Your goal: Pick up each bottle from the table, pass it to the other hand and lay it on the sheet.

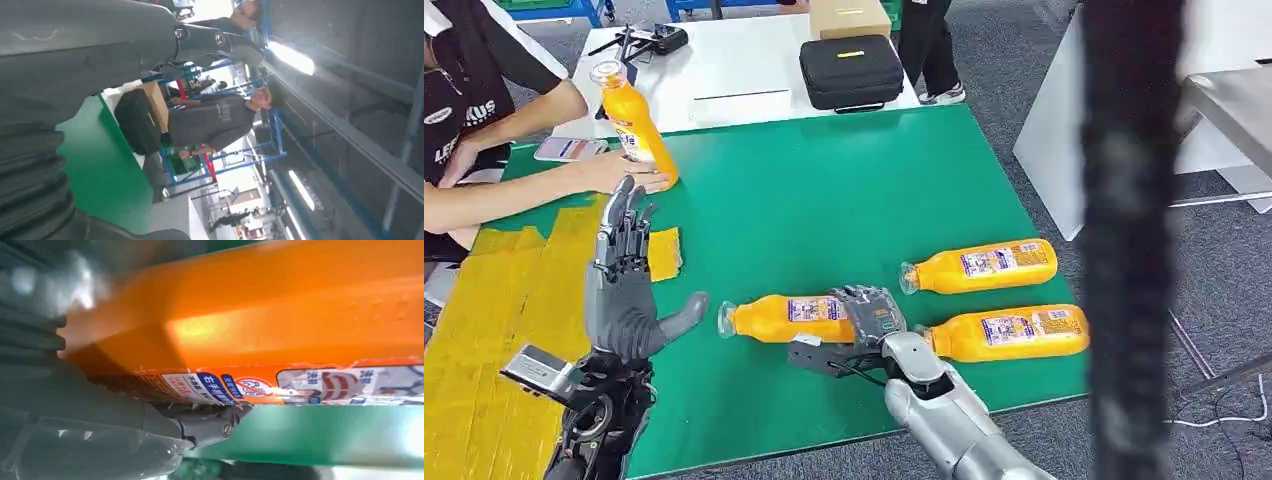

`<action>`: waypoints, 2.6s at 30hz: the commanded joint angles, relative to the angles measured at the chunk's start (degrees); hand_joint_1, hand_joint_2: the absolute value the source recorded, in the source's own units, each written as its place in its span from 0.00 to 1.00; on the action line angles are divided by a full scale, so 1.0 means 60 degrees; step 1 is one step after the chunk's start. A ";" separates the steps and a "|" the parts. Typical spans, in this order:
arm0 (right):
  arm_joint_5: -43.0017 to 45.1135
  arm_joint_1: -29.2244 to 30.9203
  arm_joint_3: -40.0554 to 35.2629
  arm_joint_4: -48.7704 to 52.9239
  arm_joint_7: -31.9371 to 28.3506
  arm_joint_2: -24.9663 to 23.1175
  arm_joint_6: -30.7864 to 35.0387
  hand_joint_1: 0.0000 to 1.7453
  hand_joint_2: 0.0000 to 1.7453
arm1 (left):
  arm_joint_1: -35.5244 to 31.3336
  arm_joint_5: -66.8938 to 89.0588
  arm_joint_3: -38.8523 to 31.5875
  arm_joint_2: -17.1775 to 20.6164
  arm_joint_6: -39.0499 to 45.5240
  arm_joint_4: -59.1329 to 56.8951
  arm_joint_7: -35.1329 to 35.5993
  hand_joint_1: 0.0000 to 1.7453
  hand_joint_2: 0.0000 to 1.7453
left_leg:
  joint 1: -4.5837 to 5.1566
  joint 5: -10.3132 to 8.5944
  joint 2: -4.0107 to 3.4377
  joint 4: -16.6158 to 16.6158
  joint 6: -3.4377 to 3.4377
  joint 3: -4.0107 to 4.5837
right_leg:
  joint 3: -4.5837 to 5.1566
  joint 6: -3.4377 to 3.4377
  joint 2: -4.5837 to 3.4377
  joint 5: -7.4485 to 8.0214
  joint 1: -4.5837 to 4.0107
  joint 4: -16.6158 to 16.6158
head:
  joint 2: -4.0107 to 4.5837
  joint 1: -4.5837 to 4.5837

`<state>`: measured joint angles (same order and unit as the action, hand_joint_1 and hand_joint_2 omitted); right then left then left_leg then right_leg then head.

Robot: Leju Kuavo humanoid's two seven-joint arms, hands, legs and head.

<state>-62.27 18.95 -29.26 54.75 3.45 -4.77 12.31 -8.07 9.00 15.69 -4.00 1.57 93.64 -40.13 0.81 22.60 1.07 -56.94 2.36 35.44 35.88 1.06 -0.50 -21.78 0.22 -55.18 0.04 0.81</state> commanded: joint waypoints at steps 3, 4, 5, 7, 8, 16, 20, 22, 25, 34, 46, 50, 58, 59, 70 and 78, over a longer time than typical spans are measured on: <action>0.5353 -0.1323 0.2563 0.2008 -0.3339 -0.0612 0.0408 1.00 1.00 | -0.0152 -0.0567 -0.0298 0.0069 -0.1167 -0.1320 0.2499 0.00 1.00 | -0.0005 0.0018 0.0016 0.0002 -0.0027 -0.0006 | -0.0012 -0.0001 0.0029 -0.0025 -0.0005 -0.0002 | 0.0000 0.0000; 0.5417 -0.1313 0.2544 0.1987 -0.3373 -0.0556 0.0387 1.00 1.00 | -0.0208 -0.0562 -0.0285 0.0066 -0.1162 -0.1402 0.2493 0.00 1.00 | 0.0001 0.0008 0.0030 0.0004 -0.0018 0.0024 | 0.0019 0.0002 0.0034 -0.0019 0.0001 -0.0003 | 0.0000 0.0007; 0.5950 -0.1351 0.2544 0.2091 -0.3816 -0.0510 0.0288 1.00 1.00 | -0.0399 -0.0614 -0.0118 0.0092 -0.1336 -0.1737 0.2547 0.00 1.00 | -0.0005 0.0019 0.0035 -0.0003 -0.0029 0.0018 | 0.0007 0.0000 0.0043 -0.0032 -0.0005 -0.0007 | 0.0000 0.0000; 0.6503 -0.1370 0.2505 0.2148 -0.4280 -0.0449 0.0286 1.00 1.00 | -0.0712 -0.0486 0.0204 0.0131 -0.1435 -0.2120 0.2620 0.00 1.00 | 0.0002 0.0006 0.0032 0.0007 -0.0013 0.0043 | 0.0036 0.0005 0.0031 -0.0019 0.0002 0.0000 | 0.0000 0.0007; 0.6503 -0.1370 0.2505 0.2148 -0.4280 -0.0449 0.0286 1.00 1.00 | -0.0712 -0.0486 0.0204 0.0131 -0.1435 -0.2120 0.2620 0.00 1.00 | -0.0007 0.0022 0.0038 -0.0002 -0.0026 0.0018 | 0.0006 0.0003 0.0047 -0.0036 -0.0007 -0.0003 | 0.0000 0.0000; 0.7007 -0.1378 0.2492 0.2256 -0.4587 -0.0495 0.0331 1.00 1.00 | -0.0874 -0.0334 0.0514 0.0212 -0.1466 -0.2234 0.2807 0.00 1.00 | -0.0008 0.0038 0.0006 -0.0010 -0.0035 0.0009 | 0.0001 0.0001 0.0026 -0.0042 -0.0009 -0.0009 | 0.0000 0.0000; 0.7879 -0.1269 0.2640 0.2415 -0.4806 -0.0588 0.0414 1.00 1.00 | -0.1346 -0.0558 0.1206 0.0071 -0.1666 -0.2898 0.2996 0.00 1.00 | -0.0002 0.0017 0.0024 -0.0004 -0.0022 0.0045 | 0.0037 0.0003 0.0034 -0.0027 -0.0002 -0.0007 | 0.0000 0.0004; 0.8028 -0.1227 0.2616 0.2415 -0.4732 -0.0515 0.0419 1.00 1.00 | -0.1590 -0.0786 0.1641 -0.0082 -0.1806 -0.3219 0.3110 0.00 1.00 | -0.0006 0.0033 0.0029 -0.0017 -0.0035 0.0022 | 0.0010 0.0002 0.0046 -0.0045 -0.0007 -0.0017 | 0.0000 0.0000; 0.8179 -0.1001 0.2471 0.1893 -0.4959 -0.0411 0.0622 1.00 1.00 | -0.1951 -0.1092 0.2327 -0.0219 -0.1987 -0.3791 0.3292 0.00 1.00 | -0.0002 0.0008 0.0037 -0.0003 -0.0012 0.0056 | 0.0042 0.0007 0.0040 -0.0019 -0.0002 0.0000 | 0.0000 0.0000; 0.8410 -0.0234 0.1583 0.1122 -0.5006 -0.0592 0.0358 1.00 1.00 | -0.2253 -0.1641 0.3162 -0.0406 -0.2199 -0.3954 0.3596 0.00 1.00 | -0.0005 0.0037 -0.0009 -0.0015 -0.0032 0.0024 | 0.0013 0.0004 0.0005 -0.0032 -0.0007 -0.0008 | 0.0000 0.0004; 0.8316 -0.0169 0.0747 0.1081 -0.5136 -0.0625 0.0022 1.00 1.00 | -0.2275 -0.1869 0.3346 -0.0338 -0.2132 -0.3960 0.3673 0.00 1.00 | -0.0009 0.0042 -0.0020 -0.0014 -0.0032 0.0017 | 0.0008 0.0005 -0.0005 -0.0034 -0.0010 -0.0007 | 0.0000 0.0004; 0.7875 -0.0190 -0.0321 0.1218 -0.5108 -0.0477 -0.0902 1.00 1.00 | -0.2318 -0.2064 0.3298 -0.0344 -0.2064 -0.4164 0.3667 0.00 1.00 | -0.0006 0.0033 -0.0014 -0.0009 -0.0025 0.0033 | 0.0025 0.0004 -0.0007 -0.0025 -0.0006 -0.0004 | 0.0000 0.0000; 0.6864 -0.0592 -0.1376 0.2171 -0.5079 -0.0260 -0.1886 1.00 1.00 | -0.2219 -0.2231 0.2704 -0.0370 -0.1838 -0.4544 0.3559 0.00 1.00 | 0.0000 0.0028 0.0013 -0.0009 -0.0023 0.0047 | 0.0039 0.0004 0.0019 -0.0031 -0.0001 -0.0009 | 0.0000 0.0022; 0.6796 -0.0640 -0.1393 0.2287 -0.5044 -0.0250 -0.1940 1.00 1.00 | -0.2208 -0.2261 0.2619 -0.0381 -0.1816 -0.4575 0.3546 0.00 1.00 | -0.0009 0.0038 -0.0002 -0.0016 -0.0029 0.0037 | 0.0026 0.0003 0.0009 -0.0036 -0.0011 -0.0010 | 0.0000 -0.0029; 0.6526 -0.0633 -0.1229 0.2416 -0.4720 -0.0370 -0.2054 1.00 1.00 | -0.2413 -0.2437 0.2401 -0.0562 -0.1592 -0.4873 0.3644 0.00 1.00 | -0.0012 0.0039 -0.0010 -0.0017 -0.0026 0.0040 | 0.0025 0.0002 0.0004 -0.0037 -0.0013 -0.0011 | 0.0000 -0.0036; 0.6521 -0.0596 -0.1186 0.2310 -0.4715 -0.0394 -0.2064 1.00 1.00 | -0.2298 -0.2602 0.2267 -0.0604 -0.1390 -0.4838 0.3645 0.43 1.00 | -0.0001 0.0016 0.0003 -0.0006 -0.0013 0.0073 | 0.0063 0.0006 0.0007 -0.0020 -0.0001 -0.0006 | 0.0000 -0.0026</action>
<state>-22.45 14.35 -30.01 68.30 -24.06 -6.82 1.73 -19.04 -5.79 29.03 -6.43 -8.24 70.18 -19.37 0.84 22.59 1.15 -56.97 2.43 36.07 36.44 1.11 -0.48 -21.80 0.25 -55.21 0.04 0.66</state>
